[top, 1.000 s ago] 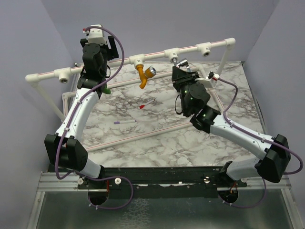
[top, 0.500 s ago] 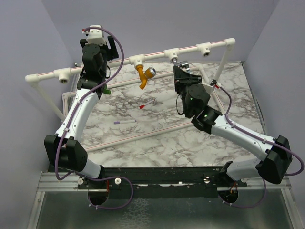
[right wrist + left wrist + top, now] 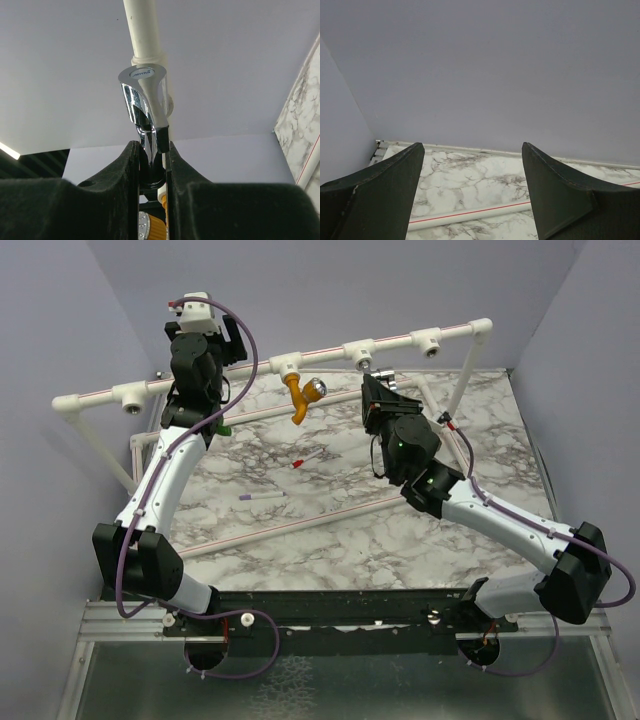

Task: Install the water faucets

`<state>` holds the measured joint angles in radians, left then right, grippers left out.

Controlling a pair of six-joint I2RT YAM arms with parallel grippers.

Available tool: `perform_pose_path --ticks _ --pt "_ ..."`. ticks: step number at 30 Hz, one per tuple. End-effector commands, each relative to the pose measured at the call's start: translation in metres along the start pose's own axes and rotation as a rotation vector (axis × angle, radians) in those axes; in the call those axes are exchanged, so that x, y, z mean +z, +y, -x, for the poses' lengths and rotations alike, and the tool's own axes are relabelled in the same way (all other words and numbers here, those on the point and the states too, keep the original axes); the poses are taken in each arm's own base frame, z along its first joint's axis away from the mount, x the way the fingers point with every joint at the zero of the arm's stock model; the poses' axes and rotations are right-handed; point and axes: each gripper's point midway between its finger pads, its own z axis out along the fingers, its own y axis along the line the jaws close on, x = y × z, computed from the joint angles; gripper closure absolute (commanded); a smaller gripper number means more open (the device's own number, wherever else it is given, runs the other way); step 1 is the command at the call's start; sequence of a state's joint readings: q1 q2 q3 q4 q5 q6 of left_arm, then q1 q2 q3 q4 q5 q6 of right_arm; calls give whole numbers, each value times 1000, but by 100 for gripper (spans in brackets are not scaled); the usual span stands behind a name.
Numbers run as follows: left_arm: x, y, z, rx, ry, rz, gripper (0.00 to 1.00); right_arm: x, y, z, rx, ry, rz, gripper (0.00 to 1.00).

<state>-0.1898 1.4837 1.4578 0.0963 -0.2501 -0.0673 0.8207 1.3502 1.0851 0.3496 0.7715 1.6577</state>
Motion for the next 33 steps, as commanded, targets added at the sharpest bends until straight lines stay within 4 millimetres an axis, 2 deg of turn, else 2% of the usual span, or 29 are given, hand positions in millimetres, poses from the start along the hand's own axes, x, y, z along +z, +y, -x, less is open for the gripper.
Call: perform_pose_path --ticks 1,5,8,15,23,33 --pt "-26 5 -108 94 360 -18 20 2 -6 -27 41 114 -17 94" --pt "-26 7 -108 91 361 -14 20 1 -9 -23 16 106 -19 80" --pt "-26 9 -108 91 361 -11 20 0 -12 -21 1 99 -20 60" --pt "-25 11 -110 91 363 -7 20 -3 -9 -16 -23 90 -3 39" --pt "-24 14 -111 85 366 -2 20 -13 -9 -17 -86 138 12 29" --pt "-21 20 -116 81 377 9 20 -45 -1 -8 -246 228 74 20"
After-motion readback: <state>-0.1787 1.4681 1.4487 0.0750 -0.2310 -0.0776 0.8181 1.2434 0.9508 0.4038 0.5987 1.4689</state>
